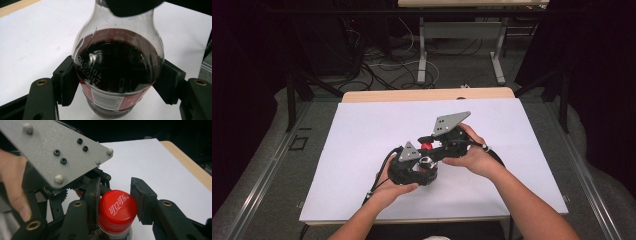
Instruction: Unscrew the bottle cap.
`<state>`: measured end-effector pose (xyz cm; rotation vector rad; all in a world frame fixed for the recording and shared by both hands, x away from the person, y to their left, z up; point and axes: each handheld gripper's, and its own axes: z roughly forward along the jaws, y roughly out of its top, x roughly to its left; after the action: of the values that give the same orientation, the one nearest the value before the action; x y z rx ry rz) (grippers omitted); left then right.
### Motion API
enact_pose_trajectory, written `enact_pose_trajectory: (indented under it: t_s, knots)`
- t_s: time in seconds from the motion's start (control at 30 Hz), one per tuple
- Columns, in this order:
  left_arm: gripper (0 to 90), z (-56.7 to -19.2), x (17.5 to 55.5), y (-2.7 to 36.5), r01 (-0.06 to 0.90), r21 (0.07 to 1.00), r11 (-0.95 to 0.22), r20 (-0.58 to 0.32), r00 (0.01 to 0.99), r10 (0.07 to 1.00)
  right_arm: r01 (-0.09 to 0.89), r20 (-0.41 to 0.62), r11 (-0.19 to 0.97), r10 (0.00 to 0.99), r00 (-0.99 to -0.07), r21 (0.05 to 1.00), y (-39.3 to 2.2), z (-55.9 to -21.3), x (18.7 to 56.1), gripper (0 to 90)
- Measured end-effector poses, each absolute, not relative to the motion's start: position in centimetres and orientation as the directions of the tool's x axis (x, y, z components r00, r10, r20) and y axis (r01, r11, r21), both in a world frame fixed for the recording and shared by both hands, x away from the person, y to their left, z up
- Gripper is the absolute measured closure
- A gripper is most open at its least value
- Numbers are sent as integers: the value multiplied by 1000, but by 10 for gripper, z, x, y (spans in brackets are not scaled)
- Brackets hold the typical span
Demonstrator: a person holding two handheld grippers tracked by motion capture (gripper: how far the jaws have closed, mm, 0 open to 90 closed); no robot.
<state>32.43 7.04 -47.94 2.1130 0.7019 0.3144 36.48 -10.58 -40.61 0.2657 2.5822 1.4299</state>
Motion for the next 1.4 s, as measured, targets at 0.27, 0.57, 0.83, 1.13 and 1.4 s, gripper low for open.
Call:
enact_pose_trajectory:
  t_s: [0.27,0.57,0.83,1.13,1.4]
  knots:
    - [302,-479,325,71,378,802,-462,-42,808,588,81,-67,508,266,-962,858,-107,-404,361,471]
    - [302,-480,325,72,394,807,-439,-54,791,609,161,-82,503,427,-901,849,-101,-406,343,501]
    - [302,-480,325,71,377,808,-453,-37,800,599,165,-73,493,428,-901,854,-96,-410,345,574]
    - [302,-478,324,71,374,814,-444,-45,803,594,166,-7,499,327,-945,851,-105,-405,362,611]
    - [302,-479,323,70,376,812,-446,-46,803,594,116,-31,513,269,-963,851,-107,-405,364,605]
